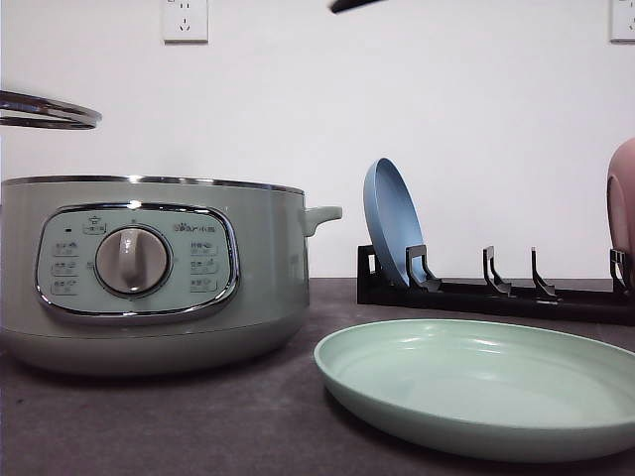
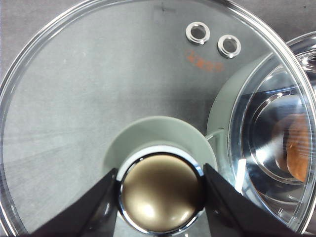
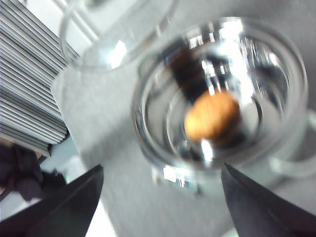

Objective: Transfer potato from steamer to green plate

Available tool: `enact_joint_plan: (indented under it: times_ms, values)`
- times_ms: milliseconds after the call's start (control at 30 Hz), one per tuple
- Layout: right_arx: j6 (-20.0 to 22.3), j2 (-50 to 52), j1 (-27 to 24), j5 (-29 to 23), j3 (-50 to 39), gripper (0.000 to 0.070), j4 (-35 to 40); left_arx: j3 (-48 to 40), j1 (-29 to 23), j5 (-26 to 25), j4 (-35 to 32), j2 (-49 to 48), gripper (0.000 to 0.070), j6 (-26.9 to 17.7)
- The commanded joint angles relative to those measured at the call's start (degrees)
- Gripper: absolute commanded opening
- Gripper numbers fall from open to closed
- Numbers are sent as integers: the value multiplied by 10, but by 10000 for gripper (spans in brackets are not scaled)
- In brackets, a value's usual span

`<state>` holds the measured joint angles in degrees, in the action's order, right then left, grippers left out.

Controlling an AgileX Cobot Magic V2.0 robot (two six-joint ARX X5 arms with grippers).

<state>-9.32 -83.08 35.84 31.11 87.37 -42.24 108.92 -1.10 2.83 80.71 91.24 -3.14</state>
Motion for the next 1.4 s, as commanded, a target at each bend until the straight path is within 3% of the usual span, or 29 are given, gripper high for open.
enact_joint_plan:
  times_ms: [0,400,567,733,867,1367]
  values:
    - [-5,-44,10,-1,46,485,-9,21,-2,0,-10,-3,9,-5]
    - [-9,-268,54,-35,263,495,-72,21,-20,0,-10,-3,9,-5]
    - [-11,-338,73,-82,310,496,-80,21,-23,0,-10,-3,9,-5]
    - [-12,-390,90,-140,331,498,-79,21,-23,0,-10,-3,9,-5]
    - [-12,-418,102,-190,334,570,-80,21,-23,0,-10,-3,9,-5]
    - [-20,-466,121,-237,334,576,-71,21,-23,-15,-10,-3,9,-5]
